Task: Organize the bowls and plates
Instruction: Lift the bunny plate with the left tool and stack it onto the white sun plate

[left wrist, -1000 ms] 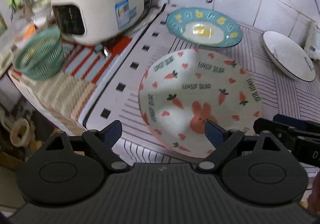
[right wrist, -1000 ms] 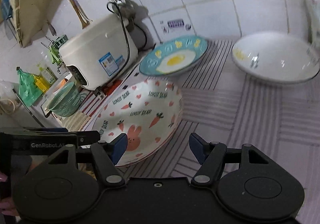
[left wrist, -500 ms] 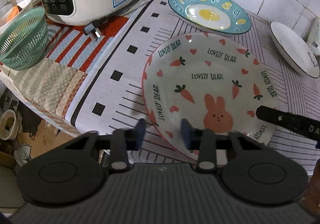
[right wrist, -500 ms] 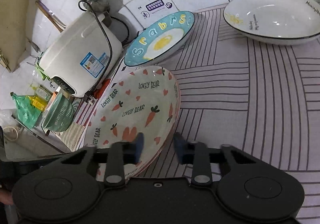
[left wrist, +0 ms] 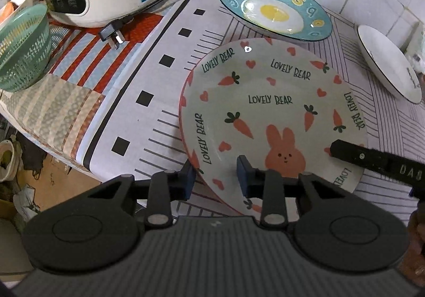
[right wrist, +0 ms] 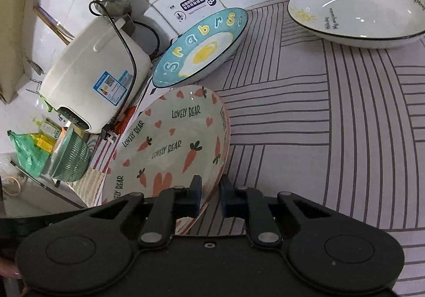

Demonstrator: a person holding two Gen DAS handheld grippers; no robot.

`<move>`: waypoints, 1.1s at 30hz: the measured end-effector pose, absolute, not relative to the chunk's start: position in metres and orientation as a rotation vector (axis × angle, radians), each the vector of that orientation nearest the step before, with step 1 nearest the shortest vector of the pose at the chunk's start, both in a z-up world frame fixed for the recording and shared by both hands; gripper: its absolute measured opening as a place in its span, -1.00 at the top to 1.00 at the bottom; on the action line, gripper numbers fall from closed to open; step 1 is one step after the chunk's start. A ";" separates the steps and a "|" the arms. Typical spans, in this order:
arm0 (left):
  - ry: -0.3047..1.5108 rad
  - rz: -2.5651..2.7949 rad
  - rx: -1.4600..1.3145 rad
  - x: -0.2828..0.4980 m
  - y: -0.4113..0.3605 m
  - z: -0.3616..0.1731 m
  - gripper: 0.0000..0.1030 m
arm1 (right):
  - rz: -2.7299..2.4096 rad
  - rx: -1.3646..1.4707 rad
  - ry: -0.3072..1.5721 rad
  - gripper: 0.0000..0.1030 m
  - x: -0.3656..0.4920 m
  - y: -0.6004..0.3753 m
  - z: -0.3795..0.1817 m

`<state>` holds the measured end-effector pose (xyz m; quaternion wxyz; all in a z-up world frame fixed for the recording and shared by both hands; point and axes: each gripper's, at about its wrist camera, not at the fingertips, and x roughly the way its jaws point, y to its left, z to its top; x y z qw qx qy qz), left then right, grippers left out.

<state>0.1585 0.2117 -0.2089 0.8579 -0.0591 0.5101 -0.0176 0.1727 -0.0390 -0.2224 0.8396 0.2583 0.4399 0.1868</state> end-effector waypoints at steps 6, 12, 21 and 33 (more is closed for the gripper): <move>1.087 -0.069 -0.160 0.151 0.219 -0.205 0.39 | 0.428 0.536 0.959 0.63 0.170 -0.040 -0.214; 1.082 -0.097 -0.161 0.137 0.220 -0.194 0.40 | 0.473 0.514 0.936 0.59 0.157 -0.046 -0.203; 1.015 -0.149 -0.056 0.135 0.186 -0.160 0.41 | 0.472 0.557 0.929 0.56 0.148 -0.072 -0.184; 0.958 -0.252 0.018 0.180 0.113 -0.132 0.42 | 0.423 0.590 0.858 0.54 0.155 -0.144 -0.165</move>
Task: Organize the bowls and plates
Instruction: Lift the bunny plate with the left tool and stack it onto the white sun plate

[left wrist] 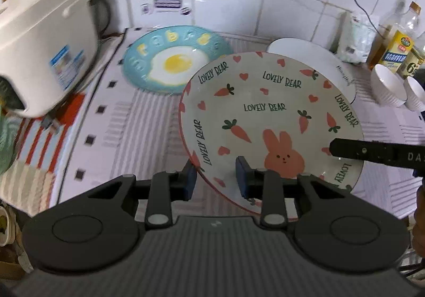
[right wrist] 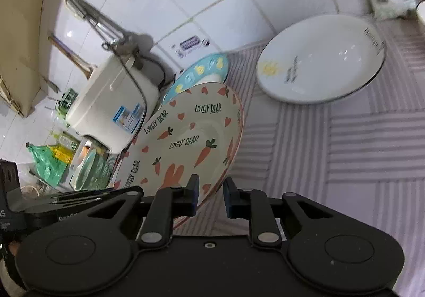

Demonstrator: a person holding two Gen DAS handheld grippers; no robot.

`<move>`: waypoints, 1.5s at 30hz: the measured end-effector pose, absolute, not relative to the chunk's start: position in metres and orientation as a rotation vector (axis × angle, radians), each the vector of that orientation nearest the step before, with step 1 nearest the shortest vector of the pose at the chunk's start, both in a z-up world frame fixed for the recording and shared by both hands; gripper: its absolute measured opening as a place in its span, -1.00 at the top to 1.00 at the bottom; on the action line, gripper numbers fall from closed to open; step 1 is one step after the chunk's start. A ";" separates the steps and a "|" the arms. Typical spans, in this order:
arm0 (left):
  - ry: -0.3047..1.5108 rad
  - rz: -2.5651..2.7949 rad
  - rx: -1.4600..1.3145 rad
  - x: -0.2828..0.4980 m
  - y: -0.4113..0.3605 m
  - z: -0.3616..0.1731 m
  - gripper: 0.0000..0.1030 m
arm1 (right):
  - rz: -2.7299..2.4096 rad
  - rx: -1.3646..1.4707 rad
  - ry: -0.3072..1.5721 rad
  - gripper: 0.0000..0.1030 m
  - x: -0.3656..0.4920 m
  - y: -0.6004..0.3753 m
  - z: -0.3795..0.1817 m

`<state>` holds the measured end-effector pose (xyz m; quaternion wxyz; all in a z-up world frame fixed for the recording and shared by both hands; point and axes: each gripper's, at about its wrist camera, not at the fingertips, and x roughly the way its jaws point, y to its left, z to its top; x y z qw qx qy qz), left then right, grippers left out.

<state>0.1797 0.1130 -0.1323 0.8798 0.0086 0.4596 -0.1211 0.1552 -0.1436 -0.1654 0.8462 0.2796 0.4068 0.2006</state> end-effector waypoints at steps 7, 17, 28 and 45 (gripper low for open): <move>0.948 -0.324 0.026 0.218 0.059 -0.124 0.43 | 0.361 0.615 0.823 0.53 0.173 -0.197 -0.153; 0.972 -0.355 0.026 0.265 -0.003 -0.142 0.43 | 0.315 0.613 0.819 0.53 0.210 -0.255 -0.160; 1.072 -0.351 -0.024 0.300 -0.026 -0.170 0.43 | 0.286 0.632 0.844 0.52 0.243 -0.289 -0.182; 1.191 -0.325 -0.089 0.325 -0.028 -0.190 0.43 | 0.248 0.627 0.896 0.52 0.265 -0.290 -0.196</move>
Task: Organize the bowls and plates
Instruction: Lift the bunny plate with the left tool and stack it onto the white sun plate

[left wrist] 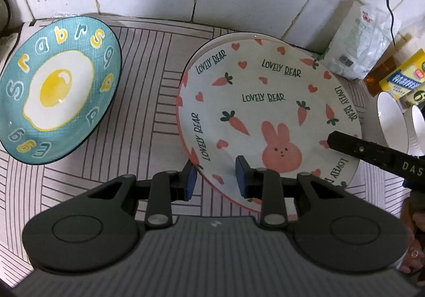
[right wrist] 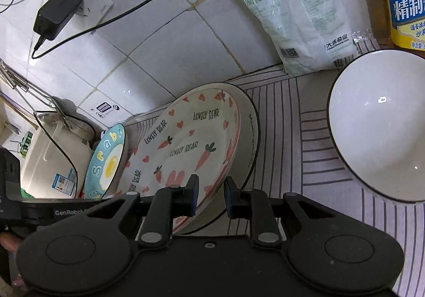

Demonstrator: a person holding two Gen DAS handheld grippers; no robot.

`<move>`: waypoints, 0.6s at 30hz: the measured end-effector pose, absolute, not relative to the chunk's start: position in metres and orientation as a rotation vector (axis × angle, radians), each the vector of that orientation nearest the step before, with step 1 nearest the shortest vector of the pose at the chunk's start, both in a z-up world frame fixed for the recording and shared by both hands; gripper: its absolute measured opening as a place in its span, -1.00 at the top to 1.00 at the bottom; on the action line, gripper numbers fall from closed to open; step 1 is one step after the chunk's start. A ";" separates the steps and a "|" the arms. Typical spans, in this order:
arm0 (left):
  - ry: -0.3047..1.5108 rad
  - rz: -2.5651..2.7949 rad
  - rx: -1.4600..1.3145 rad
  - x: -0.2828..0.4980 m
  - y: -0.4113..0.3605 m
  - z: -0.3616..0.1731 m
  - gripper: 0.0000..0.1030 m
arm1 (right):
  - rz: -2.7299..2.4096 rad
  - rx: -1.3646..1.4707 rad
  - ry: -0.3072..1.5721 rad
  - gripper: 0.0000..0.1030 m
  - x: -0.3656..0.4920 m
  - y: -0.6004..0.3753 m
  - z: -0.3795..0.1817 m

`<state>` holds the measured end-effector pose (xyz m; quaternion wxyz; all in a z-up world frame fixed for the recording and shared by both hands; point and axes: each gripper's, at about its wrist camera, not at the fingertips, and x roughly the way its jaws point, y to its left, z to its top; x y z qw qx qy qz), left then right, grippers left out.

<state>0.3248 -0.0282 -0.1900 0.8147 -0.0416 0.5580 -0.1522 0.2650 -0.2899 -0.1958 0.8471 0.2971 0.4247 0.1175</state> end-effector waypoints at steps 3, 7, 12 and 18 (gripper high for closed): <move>1.198 -0.311 -0.081 0.327 -0.029 -0.191 0.43 | 0.248 0.600 0.906 0.53 0.269 -0.288 -0.194; 1.211 -0.291 -0.016 0.329 -0.037 -0.189 0.42 | 0.239 0.558 0.938 0.53 0.272 -0.280 -0.195; 1.251 -0.262 -0.005 0.339 -0.041 -0.186 0.41 | 0.200 0.452 0.974 0.53 0.277 -0.262 -0.192; 1.285 -0.242 -0.031 0.345 -0.041 -0.187 0.41 | 0.129 0.278 1.035 0.35 0.289 -0.236 -0.179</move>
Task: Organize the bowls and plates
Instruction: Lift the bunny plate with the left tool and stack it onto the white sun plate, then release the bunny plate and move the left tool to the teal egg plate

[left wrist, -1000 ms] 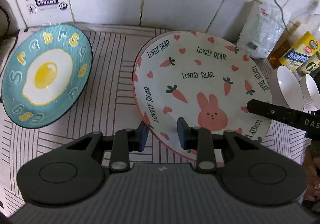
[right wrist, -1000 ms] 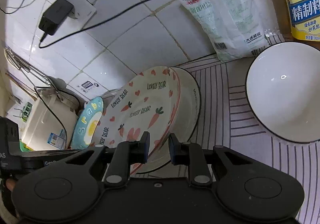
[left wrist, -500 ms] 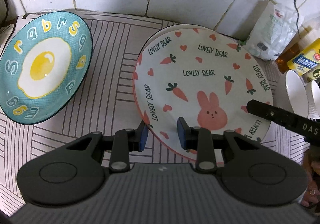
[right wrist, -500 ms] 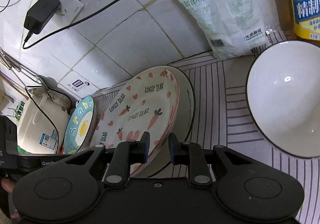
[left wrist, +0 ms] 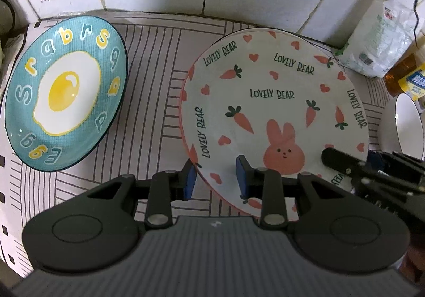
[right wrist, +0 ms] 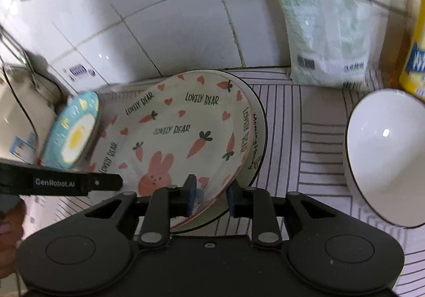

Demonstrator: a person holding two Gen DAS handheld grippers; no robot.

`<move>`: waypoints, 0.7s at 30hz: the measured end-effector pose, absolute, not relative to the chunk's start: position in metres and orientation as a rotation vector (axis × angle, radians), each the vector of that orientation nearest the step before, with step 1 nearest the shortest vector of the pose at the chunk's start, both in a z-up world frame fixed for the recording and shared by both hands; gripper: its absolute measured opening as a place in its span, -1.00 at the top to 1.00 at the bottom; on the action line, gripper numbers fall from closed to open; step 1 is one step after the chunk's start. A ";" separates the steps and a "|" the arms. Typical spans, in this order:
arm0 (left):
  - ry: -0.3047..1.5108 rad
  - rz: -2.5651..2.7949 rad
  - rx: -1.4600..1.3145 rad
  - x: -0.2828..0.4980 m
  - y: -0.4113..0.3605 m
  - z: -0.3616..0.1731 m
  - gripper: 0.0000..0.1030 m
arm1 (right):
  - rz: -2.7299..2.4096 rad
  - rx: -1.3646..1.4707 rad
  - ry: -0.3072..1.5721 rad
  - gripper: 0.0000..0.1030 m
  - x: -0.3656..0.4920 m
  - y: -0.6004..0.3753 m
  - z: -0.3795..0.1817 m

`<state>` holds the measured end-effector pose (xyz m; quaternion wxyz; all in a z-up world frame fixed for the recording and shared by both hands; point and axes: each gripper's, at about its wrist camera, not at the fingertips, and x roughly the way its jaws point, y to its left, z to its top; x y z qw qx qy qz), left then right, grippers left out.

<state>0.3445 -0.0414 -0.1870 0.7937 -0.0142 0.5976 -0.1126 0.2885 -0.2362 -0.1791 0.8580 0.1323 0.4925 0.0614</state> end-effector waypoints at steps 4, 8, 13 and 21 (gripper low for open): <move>1.270 -0.243 -0.019 0.343 -0.043 -0.188 0.40 | 0.087 0.182 1.076 0.19 0.290 -0.224 -0.171; 1.283 -0.256 -0.041 0.342 -0.041 -0.191 0.39 | 0.049 0.125 1.094 0.13 0.289 -0.213 -0.166; 1.295 -0.264 -0.067 0.337 -0.044 -0.196 0.40 | -0.017 0.020 1.099 0.13 0.287 -0.201 -0.166; 1.273 -0.271 -0.052 0.325 -0.046 -0.183 0.44 | -0.022 0.055 1.034 0.19 0.275 -0.207 -0.169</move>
